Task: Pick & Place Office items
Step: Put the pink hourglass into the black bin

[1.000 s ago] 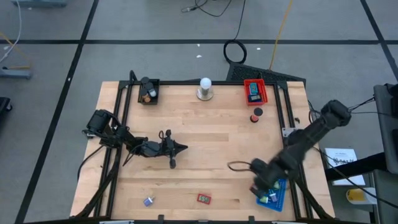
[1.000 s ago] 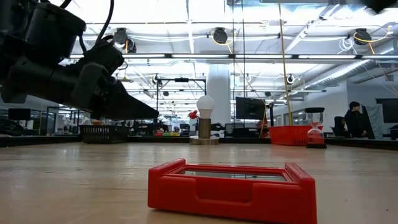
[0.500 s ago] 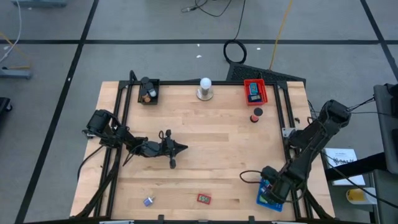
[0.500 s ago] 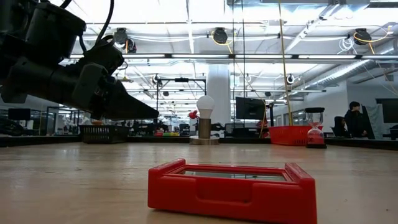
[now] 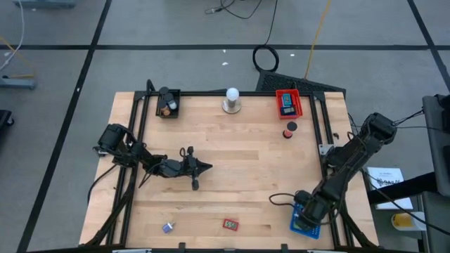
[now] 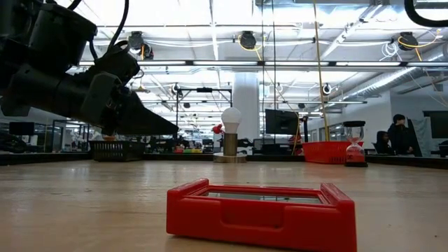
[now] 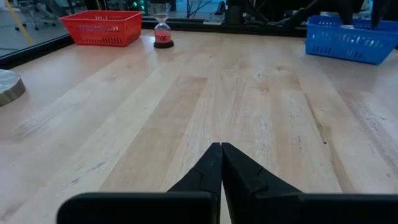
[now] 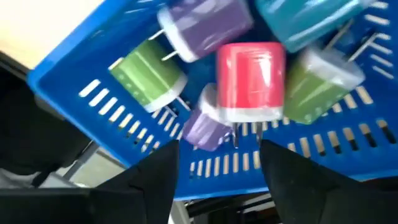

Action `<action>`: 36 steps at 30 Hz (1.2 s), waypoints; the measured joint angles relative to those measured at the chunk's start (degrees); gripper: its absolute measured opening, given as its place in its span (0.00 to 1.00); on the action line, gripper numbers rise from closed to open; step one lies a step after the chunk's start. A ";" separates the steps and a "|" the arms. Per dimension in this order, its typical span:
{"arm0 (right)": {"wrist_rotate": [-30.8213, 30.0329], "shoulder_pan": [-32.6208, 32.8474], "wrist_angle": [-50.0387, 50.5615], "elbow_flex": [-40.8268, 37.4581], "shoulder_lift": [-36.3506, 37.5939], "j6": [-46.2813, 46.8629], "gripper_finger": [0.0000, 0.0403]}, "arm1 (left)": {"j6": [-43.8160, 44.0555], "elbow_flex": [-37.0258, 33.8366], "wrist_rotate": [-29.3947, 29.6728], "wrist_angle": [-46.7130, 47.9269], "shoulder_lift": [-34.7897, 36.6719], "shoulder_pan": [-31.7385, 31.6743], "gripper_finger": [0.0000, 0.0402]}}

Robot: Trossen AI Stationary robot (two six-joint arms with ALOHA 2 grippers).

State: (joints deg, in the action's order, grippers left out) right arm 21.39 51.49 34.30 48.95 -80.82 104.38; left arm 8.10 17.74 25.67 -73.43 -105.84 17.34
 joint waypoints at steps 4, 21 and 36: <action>1.69 -1.11 -2.17 0.00 0.00 0.22 0.55 | 0.01 -0.01 0.00 0.00 0.00 0.00 0.03; 12.09 -6.81 -9.06 0.00 0.02 -0.20 0.35 | 0.07 -0.01 0.00 -0.02 0.00 0.00 0.03; 13.39 -7.93 -7.73 0.00 4.52 2.59 0.01 | -0.07 0.00 -0.02 -0.06 0.00 0.00 0.01</action>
State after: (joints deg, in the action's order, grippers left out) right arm 34.78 43.56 26.57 48.95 -76.29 106.97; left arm 8.03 17.75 25.65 -73.48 -105.84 17.34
